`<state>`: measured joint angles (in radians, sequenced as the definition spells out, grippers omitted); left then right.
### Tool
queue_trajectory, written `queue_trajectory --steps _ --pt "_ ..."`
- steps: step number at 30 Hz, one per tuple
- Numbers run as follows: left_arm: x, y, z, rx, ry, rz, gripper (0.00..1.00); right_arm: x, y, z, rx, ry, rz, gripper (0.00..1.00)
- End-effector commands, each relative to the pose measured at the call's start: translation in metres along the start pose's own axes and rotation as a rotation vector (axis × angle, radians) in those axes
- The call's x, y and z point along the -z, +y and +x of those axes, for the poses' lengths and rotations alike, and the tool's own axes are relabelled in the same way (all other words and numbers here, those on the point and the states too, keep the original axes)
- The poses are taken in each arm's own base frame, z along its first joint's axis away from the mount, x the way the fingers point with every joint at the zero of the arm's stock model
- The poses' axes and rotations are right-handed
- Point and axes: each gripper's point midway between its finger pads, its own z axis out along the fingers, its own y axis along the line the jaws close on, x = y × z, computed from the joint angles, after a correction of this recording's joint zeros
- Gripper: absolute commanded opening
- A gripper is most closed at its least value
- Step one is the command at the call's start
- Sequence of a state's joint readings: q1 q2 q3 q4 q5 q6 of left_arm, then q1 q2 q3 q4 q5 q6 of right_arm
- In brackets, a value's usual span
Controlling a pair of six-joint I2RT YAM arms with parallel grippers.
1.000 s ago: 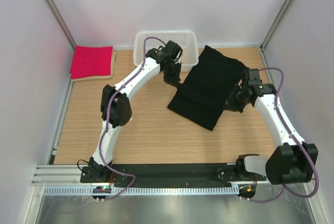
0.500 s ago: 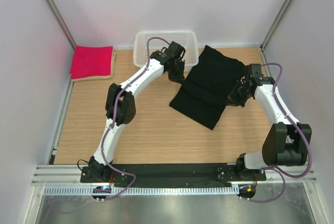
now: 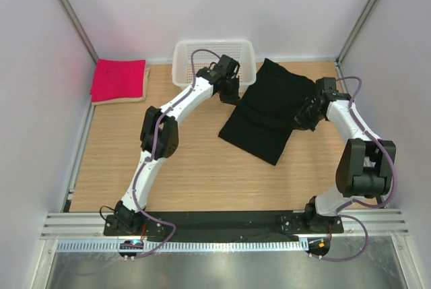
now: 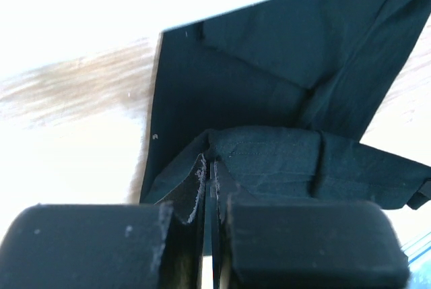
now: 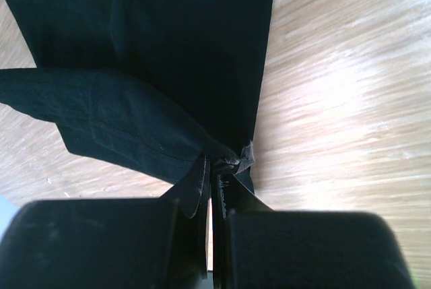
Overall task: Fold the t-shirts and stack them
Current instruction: Fold the tshirt
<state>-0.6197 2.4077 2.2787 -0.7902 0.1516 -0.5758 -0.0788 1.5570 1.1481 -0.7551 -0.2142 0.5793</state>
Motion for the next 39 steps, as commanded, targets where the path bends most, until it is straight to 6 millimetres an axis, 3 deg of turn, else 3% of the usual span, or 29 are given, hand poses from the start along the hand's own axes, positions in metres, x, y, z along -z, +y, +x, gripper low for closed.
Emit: queue_trajectory --steps 1,15,26,29,34,36,39 --pt "0.001 -0.013 -0.030 0.016 -0.087 0.068 0.01 0.001 0.012 -0.021 0.012 -0.047 -0.044 0.01" --pt "-0.013 -0.021 -0.044 -0.015 -0.141 0.123 0.01 -0.019 0.001 -0.033 -0.018 -0.030 -0.030 0.01" --pt "-0.034 -0.014 -0.045 0.022 -0.140 0.128 0.02 -0.043 0.000 -0.042 -0.024 0.000 -0.047 0.01" --pt "-0.038 -0.012 -0.046 0.035 -0.141 0.127 0.09 -0.048 0.000 -0.047 -0.027 0.002 -0.040 0.01" --pt "-0.040 -0.004 -0.046 0.036 -0.137 0.112 0.35 -0.050 -0.003 -0.057 -0.029 -0.004 -0.021 0.08" --pt "-0.035 -0.001 -0.046 0.009 -0.137 0.090 0.44 -0.051 -0.009 -0.060 -0.036 0.001 0.005 0.11" --pt "-0.011 0.006 -0.052 -0.044 -0.150 0.030 0.54 -0.044 -0.016 -0.076 0.002 -0.030 0.080 0.18"
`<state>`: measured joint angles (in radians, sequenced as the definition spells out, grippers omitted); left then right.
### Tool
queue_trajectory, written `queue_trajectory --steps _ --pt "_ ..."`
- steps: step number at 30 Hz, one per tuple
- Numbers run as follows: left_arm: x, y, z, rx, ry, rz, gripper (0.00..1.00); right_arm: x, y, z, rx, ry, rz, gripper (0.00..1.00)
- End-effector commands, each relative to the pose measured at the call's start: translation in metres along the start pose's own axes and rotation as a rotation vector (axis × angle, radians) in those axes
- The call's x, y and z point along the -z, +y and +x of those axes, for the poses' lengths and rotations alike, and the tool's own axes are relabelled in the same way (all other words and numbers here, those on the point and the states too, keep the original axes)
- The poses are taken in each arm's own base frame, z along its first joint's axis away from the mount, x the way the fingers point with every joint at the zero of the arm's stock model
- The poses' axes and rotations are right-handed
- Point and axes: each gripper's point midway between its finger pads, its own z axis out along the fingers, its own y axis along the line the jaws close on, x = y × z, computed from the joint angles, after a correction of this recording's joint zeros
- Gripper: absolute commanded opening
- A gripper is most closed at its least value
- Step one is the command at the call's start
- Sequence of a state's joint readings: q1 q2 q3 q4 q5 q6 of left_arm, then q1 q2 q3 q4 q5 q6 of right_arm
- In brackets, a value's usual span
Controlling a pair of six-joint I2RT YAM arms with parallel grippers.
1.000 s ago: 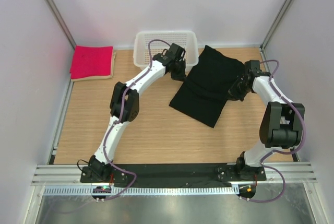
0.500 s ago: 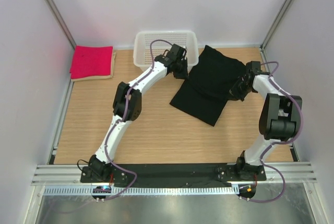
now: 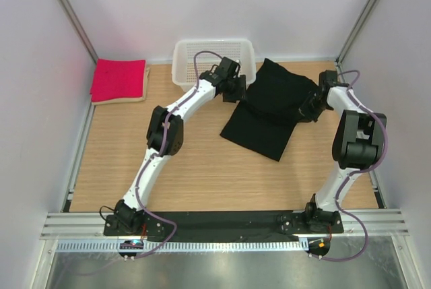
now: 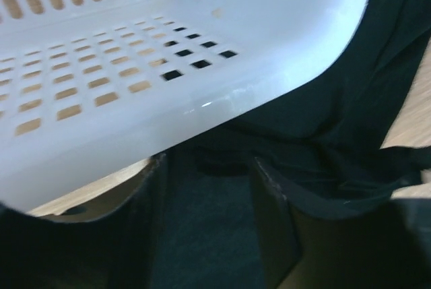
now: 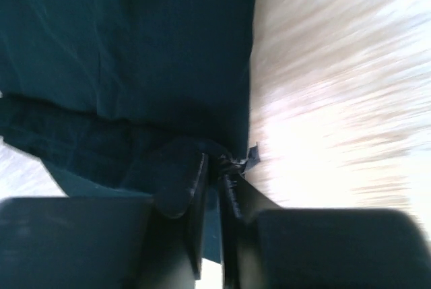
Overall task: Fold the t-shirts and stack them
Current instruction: Fold the tshirt
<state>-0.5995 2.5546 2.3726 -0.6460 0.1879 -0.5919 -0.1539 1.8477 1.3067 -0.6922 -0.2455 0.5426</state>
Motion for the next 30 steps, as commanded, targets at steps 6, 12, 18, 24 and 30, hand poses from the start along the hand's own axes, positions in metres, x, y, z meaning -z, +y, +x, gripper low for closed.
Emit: queue_trajectory --steps 6,12,18,24,30 --pt "0.114 0.017 -0.040 -0.116 -0.070 -0.145 0.61 0.048 -0.012 -0.053 0.115 -0.140 0.201 0.42" --pt "0.172 0.025 0.016 -0.162 0.049 -0.136 0.59 0.069 0.038 -0.010 0.236 -0.173 0.135 0.46" --pt "0.209 0.010 0.062 -0.169 0.090 -0.028 0.59 0.031 0.081 0.046 0.270 -0.089 0.059 0.49" --pt "0.220 0.010 0.078 -0.216 0.112 -0.017 0.59 0.016 0.097 0.105 0.422 0.007 0.053 0.48" --pt "0.226 0.013 0.087 -0.207 0.127 -0.023 0.58 0.008 0.059 0.143 0.458 0.039 0.110 0.46"
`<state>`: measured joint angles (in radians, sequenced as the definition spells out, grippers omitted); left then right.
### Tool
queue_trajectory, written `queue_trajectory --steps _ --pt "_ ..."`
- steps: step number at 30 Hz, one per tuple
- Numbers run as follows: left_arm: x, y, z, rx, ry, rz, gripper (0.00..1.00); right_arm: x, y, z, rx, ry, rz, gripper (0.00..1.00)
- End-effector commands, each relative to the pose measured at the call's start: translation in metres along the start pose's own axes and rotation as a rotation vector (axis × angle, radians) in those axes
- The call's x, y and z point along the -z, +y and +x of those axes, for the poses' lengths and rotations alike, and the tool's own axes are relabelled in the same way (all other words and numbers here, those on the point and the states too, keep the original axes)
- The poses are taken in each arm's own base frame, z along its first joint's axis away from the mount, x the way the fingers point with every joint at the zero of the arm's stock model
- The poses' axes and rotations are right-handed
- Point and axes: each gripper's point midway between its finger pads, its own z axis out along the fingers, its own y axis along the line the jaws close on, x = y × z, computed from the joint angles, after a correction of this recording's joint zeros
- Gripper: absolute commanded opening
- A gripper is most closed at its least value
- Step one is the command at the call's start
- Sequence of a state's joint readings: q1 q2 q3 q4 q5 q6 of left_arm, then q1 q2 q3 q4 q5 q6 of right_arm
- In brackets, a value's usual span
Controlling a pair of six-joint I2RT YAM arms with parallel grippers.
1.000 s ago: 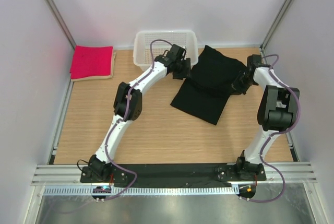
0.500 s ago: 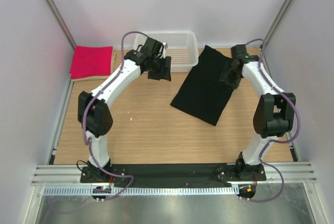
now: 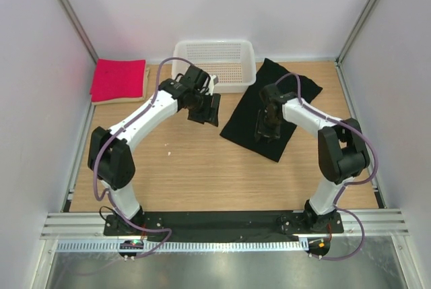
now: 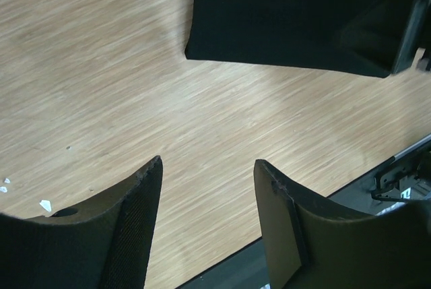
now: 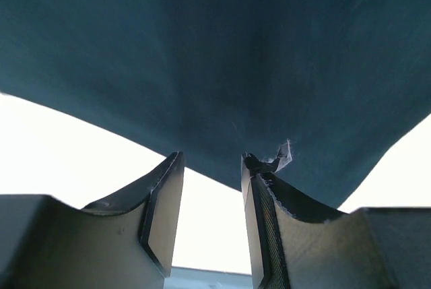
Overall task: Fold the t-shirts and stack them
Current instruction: Fold the tshirt
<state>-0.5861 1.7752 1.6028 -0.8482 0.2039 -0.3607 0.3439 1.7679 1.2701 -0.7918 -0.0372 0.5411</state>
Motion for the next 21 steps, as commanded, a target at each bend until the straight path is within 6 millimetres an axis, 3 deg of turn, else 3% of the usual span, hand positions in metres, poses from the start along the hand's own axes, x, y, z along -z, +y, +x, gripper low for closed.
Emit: queue_trajectory --steps 1,7,11,12,14,15,16,19,21 --pt "0.023 -0.010 -0.005 -0.023 -0.047 0.044 0.57 0.003 -0.012 0.014 0.002 -0.029 0.012 0.46" --pt "0.029 -0.019 -0.002 -0.018 -0.037 0.075 0.57 -0.026 -0.037 0.046 0.025 0.035 0.100 0.45" --pt "0.033 -0.020 0.002 -0.010 -0.036 0.075 0.57 -0.028 -0.042 0.088 0.045 0.104 0.109 0.45" --pt "0.034 -0.020 0.005 -0.009 -0.033 0.078 0.56 -0.031 -0.050 0.107 0.045 0.138 0.130 0.45" --pt "0.035 -0.022 0.006 -0.009 -0.032 0.084 0.56 -0.024 -0.042 0.131 0.034 0.185 0.062 0.45" --pt "0.036 -0.021 0.007 -0.007 -0.033 0.083 0.57 -0.026 -0.050 0.154 0.021 0.227 0.069 0.45" --pt "0.038 -0.022 0.007 -0.010 -0.033 0.086 0.57 -0.022 -0.050 0.162 0.013 0.235 0.056 0.45" --pt "0.040 -0.023 0.010 -0.016 -0.032 0.091 0.57 -0.001 -0.055 0.176 0.006 0.220 0.026 0.45" --pt "0.041 -0.025 0.013 -0.015 -0.022 0.097 0.57 0.020 -0.050 0.162 0.028 0.142 -0.009 0.45"
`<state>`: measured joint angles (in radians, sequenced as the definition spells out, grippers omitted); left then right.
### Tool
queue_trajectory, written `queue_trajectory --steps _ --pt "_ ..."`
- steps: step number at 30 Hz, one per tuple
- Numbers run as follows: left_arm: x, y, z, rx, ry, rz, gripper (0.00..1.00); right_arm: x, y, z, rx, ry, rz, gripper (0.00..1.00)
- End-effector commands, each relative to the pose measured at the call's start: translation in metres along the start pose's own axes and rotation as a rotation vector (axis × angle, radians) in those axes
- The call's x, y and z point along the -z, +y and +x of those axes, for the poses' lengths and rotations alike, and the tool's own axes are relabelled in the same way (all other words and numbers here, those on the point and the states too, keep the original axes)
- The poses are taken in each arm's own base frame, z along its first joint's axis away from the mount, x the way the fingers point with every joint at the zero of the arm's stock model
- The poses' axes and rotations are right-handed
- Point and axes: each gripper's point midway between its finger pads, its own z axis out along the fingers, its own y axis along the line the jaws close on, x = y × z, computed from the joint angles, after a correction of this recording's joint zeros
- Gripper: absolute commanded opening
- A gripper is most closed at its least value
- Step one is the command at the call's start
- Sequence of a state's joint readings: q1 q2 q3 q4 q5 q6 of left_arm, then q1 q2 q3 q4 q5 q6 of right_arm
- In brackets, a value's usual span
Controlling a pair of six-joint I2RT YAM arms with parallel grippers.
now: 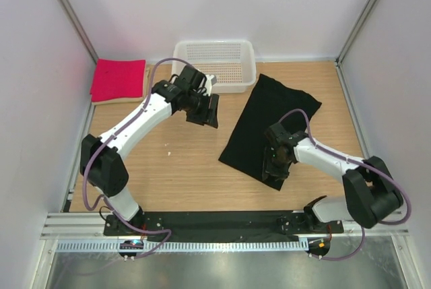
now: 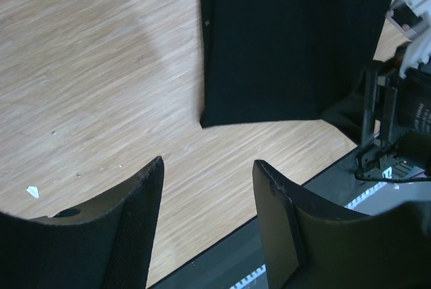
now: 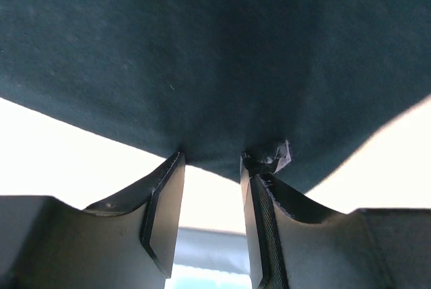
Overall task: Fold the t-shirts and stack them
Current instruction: Fold the tshirt
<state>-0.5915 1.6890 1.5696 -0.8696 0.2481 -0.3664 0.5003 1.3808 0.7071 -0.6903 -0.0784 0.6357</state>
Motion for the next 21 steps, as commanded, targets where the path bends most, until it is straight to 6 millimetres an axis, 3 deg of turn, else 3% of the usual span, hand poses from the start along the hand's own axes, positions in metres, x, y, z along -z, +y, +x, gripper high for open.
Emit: queue_trajectory --steps 1,2,5,7,11,14,20,21 --pt "0.015 -0.014 0.005 -0.011 -0.006 0.048 0.57 0.030 -0.010 0.018 -0.019 0.025 0.025 0.45" --pt "0.014 -0.018 0.008 -0.016 0.004 0.064 0.57 0.038 -0.010 0.012 -0.015 0.001 0.030 0.46" --pt "0.006 -0.030 0.017 -0.032 0.029 0.097 0.58 0.064 -0.008 -0.029 -0.042 -0.088 0.045 0.49" --pt "-0.001 -0.034 0.021 -0.028 0.046 0.107 0.58 0.067 -0.023 -0.056 -0.112 -0.129 0.084 0.50" --pt "-0.028 -0.046 0.027 0.000 0.073 0.130 0.57 0.072 -0.027 -0.112 -0.217 -0.192 0.077 0.50" --pt "-0.046 -0.053 0.024 -0.006 0.067 0.119 0.56 0.069 -0.024 -0.141 -0.244 -0.207 0.087 0.50" --pt "-0.093 -0.042 0.023 -0.012 0.118 0.073 0.49 0.055 -0.006 -0.152 -0.277 -0.159 0.022 0.50" --pt "-0.105 -0.039 0.029 -0.005 0.149 0.077 0.37 0.055 -0.005 -0.153 -0.274 -0.165 0.018 0.50"
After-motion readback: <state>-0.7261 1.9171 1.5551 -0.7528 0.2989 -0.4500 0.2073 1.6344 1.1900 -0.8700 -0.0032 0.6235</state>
